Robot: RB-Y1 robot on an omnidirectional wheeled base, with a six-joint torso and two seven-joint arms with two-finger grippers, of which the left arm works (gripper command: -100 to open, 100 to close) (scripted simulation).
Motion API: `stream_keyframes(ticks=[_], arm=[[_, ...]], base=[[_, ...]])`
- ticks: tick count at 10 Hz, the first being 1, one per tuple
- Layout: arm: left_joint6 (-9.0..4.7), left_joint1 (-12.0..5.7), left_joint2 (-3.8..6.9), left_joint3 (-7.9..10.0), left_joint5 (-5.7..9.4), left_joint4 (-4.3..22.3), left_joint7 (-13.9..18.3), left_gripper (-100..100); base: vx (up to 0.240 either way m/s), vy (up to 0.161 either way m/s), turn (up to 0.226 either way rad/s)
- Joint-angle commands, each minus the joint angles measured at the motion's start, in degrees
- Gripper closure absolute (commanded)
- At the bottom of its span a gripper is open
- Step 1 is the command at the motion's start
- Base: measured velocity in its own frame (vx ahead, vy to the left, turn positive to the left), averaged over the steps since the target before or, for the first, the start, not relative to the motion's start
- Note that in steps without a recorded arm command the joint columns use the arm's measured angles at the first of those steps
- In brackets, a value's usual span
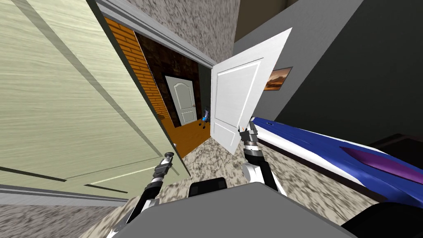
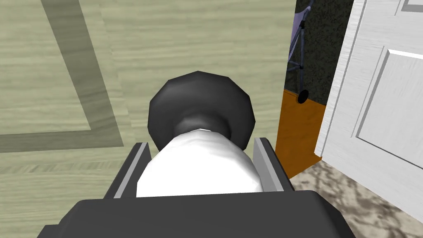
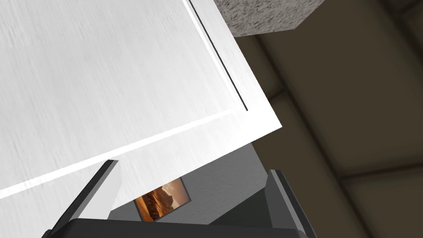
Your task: Pull the door open
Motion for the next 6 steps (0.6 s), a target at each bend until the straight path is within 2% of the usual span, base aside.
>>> stream_keyframes(ticks=[1, 4, 5, 6], arm=[[-1.33, 0.95, 1.28, -1.60, -0.79, -0.3, 1.8, 100], [-2.96, 1.98, 2.90, -3.62, -1.81, -0.7, 4.1, 100], [-2.45, 1.77, 2.57, -3.24, -1.61, -0.4, 3.5, 100], [-3.77, 2.43, 3.25, -4.18, -2.07, 0.0, 4.6, 100]], base=[[-0.265, 0.032, -0.104], [-0.228, 0.054, -0.097], [-0.096, 0.018, -0.013], [-0.148, 0.042, -0.122]])
